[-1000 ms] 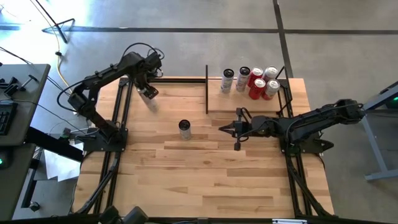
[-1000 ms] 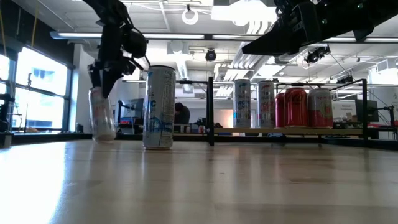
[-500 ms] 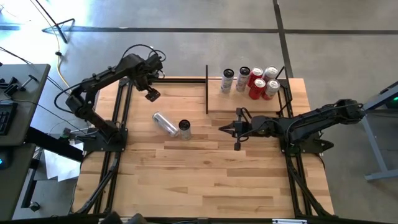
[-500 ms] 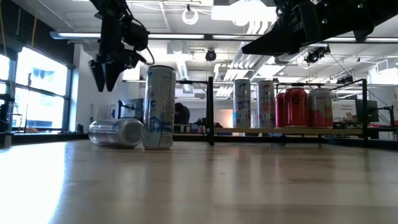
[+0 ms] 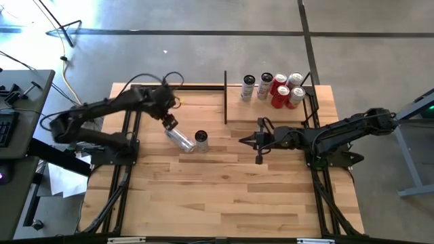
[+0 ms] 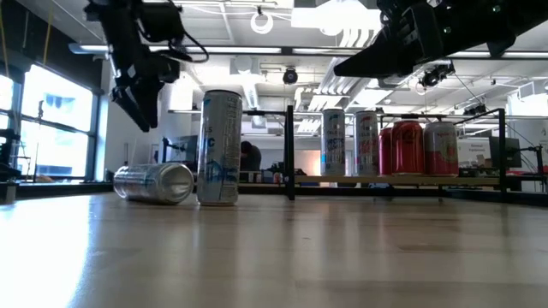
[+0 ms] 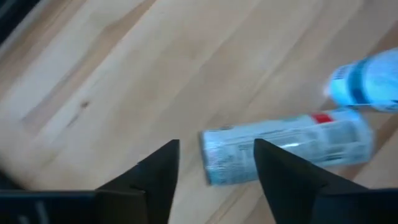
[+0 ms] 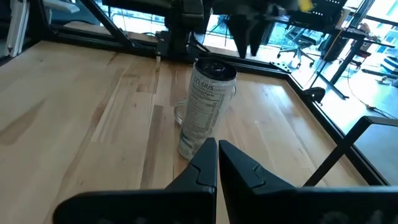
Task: Place canned beverage on shelf
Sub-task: Put the peach vibe soda can on the shelf aligned with the other peach vibe soda can
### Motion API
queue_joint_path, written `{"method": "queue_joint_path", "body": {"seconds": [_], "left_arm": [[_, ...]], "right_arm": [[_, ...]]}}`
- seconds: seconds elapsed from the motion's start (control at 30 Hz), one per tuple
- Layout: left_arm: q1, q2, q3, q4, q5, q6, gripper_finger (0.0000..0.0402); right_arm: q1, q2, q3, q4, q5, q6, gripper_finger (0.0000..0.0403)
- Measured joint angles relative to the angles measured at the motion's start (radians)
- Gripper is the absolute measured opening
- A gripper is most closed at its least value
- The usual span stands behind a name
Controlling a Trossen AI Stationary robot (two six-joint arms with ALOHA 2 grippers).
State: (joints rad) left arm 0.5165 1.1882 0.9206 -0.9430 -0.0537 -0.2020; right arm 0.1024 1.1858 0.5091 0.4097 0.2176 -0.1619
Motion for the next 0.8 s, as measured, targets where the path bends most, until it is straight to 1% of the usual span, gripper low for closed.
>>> {"method": "queue_joint_path", "body": {"seconds": [0.1,0.2,0.33,0.43,0.5,0.6,0.67,0.8], "left_arm": [[-0.051,-0.088,-0.084,0.09,-0.011,-0.046,0.0159],[-0.062,-0.127,-0.163,0.138,-0.047,-0.107,0.0123],[-0.05,-0.116,-0.261,0.208,-0.065,-0.156,0.0072],[-0.046,-0.089,-0.323,0.306,-0.059,-0.185,0.0034],[-0.046,-0.071,-0.351,0.382,-0.048,-0.19,0.0012],[-0.046,-0.035,-0.379,0.466,-0.012,-0.19,0.0005],[-0.053,-0.002,-0.387,0.47,0.013,-0.189,0.0008],[-0.093,0.061,-0.383,0.508,0.019,-0.163,0.0003]], "right_arm": [[0.0,0.0,0.006,-0.001,0.0,0.002,0.0],[0.004,0.0,0.034,-0.005,0.0,0.029,0.0],[0.025,0.0,0.067,-0.043,0.001,0.078,0.0],[0.047,0.0,0.073,-0.065,0.001,0.087,0.0],[0.064,0.0,0.073,-0.063,0.019,0.087,0.0],[0.089,0.0,0.073,-0.071,0.054,0.087,0.0],[0.103,0.0,0.073,-0.074,0.072,0.087,0.0],[0.122,0.0,0.073,-0.077,0.088,0.102,0.0]]}}
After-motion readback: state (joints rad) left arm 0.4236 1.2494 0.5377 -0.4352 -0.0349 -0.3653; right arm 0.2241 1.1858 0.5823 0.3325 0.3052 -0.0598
